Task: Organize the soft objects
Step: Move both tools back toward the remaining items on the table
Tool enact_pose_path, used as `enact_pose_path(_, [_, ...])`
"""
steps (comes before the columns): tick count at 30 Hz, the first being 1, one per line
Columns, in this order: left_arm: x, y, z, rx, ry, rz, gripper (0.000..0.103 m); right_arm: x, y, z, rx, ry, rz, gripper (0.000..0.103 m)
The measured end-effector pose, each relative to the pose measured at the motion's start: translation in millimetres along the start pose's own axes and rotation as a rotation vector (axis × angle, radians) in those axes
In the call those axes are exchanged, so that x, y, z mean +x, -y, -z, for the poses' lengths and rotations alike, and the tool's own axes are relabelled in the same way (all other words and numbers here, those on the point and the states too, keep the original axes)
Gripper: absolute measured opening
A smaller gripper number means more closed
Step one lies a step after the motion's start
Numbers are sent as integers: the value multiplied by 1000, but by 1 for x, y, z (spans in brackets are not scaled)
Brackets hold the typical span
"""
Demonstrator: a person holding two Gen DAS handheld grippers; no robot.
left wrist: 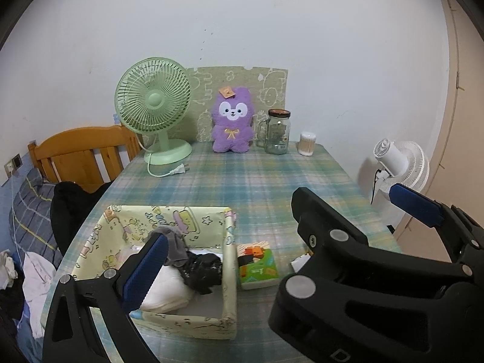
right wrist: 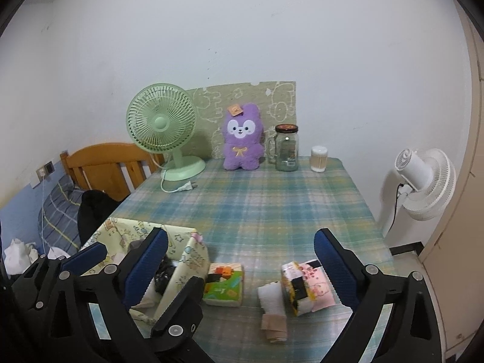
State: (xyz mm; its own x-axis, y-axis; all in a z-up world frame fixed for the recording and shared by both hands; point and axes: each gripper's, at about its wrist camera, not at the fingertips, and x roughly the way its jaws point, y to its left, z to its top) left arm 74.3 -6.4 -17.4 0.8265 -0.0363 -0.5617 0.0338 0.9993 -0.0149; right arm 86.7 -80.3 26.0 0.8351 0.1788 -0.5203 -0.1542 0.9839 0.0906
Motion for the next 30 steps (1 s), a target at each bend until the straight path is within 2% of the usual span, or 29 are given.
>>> enact_pose_path(10, [1,18,3,7,12,0,100,-5,20,5,11,11,8,103])
enact_pose_path(24, [18,40,16,10,-6,27,100,6,46,23,14,-20,26,103])
enact_pose_path(30, [34,50,25,11,-51,38,100,17,60,35,31,-61,41,103])
